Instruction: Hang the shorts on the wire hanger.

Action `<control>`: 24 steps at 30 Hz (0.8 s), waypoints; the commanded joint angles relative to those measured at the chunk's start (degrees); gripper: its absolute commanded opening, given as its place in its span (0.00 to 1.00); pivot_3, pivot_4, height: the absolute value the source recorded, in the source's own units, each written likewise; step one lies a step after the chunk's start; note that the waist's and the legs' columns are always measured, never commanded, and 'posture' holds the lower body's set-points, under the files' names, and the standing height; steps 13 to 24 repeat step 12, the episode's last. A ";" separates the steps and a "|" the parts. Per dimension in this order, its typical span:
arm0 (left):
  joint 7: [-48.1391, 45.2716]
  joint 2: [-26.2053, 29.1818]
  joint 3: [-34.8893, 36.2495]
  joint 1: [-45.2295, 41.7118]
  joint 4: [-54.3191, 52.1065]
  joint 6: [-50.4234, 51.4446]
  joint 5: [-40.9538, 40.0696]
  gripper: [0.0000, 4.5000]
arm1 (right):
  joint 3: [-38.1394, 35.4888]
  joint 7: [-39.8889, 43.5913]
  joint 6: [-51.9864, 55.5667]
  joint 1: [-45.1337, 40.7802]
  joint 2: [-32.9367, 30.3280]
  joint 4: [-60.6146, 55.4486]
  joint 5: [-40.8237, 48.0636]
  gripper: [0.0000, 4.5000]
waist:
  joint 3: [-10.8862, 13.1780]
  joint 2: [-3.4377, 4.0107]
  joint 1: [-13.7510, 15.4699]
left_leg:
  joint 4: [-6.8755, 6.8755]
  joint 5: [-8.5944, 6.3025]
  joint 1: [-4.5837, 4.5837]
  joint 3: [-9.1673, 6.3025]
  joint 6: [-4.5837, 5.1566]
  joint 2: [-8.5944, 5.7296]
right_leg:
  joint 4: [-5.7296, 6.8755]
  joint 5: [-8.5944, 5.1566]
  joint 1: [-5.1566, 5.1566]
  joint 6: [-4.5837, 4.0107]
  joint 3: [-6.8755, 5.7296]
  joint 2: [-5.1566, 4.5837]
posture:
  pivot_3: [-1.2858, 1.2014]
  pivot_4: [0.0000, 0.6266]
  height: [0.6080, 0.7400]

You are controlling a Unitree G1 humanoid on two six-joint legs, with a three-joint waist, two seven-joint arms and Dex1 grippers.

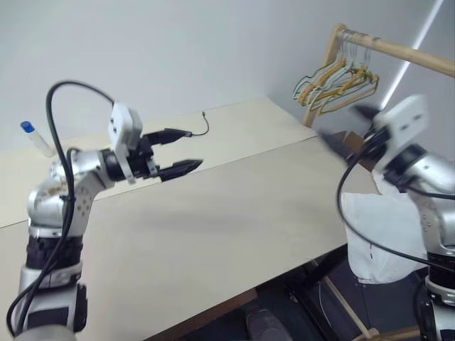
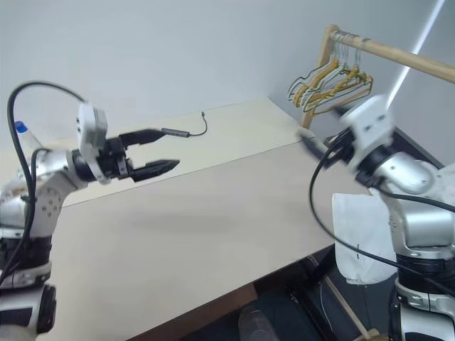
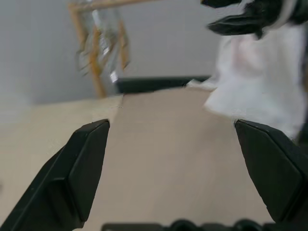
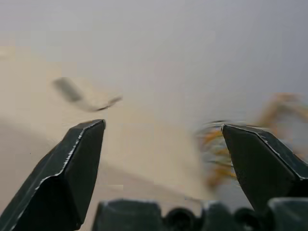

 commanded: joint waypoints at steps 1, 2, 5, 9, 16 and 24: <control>0.67 1.35 1.61 6.97 -5.40 -4.34 2.53 1.00 | 5.34 10.91 -2.51 -5.05 0.36 5.66 0.48 1.00 | 0.15 -0.20 2.08 | 0.04 0.00 -0.05 0.01 0.00 0.01 | 0.02 0.05 -0.03 -0.08 -0.01 -0.02 | 0.51 0.00 1.00; 0.65 1.72 2.00 9.50 -7.28 -4.35 2.42 1.00 | 6.70 13.58 -3.31 -6.46 0.95 7.64 0.44 1.00 | 0.21 -0.25 3.12 | 0.05 0.00 -0.06 0.04 0.00 0.02 | 0.02 0.14 -0.10 -0.22 -0.01 -0.03 | 0.52 0.00 1.00; 0.38 2.86 3.62 16.04 -13.13 -3.35 0.45 1.00 | 10.26 17.94 -6.21 -10.07 3.02 12.51 -1.61 1.00 | 0.31 -0.38 6.79 | 0.05 -0.03 -0.19 0.07 -0.03 0.07 | 0.01 0.22 -0.28 -0.33 -0.04 -0.06 | 0.53 0.00 1.00; 1.91 3.74 5.53 20.47 -17.80 -1.28 -1.15 1.00 | 11.45 19.88 -8.83 -12.80 5.56 17.95 -3.28 1.00 | 0.31 -0.38 11.87 | 0.10 -0.06 -0.62 0.13 -0.07 0.06 | 0.10 0.23 -0.75 -0.37 -0.11 -0.08 | 0.54 0.00 1.00; 1.51 4.18 6.39 21.97 -19.04 -0.79 -2.46 1.00 | 11.35 20.75 -9.80 -12.70 6.27 18.95 -3.90 1.00 | 0.31 -0.38 13.91 | 0.26 -0.06 -0.99 0.29 -0.08 0.05 | 0.20 0.27 -1.09 -0.43 -0.19 -0.08 | 0.54 0.00 1.00; 1.51 4.18 6.39 21.97 -19.04 -0.79 -2.46 1.00 | 11.35 20.75 -9.80 -12.70 6.27 18.95 -3.90 1.00 | 0.31 -0.38 13.91 | 0.26 -0.06 -0.99 0.29 -0.08 0.05 | 0.20 0.27 -1.09 -0.43 -0.19 -0.08 | 0.54 0.00 1.00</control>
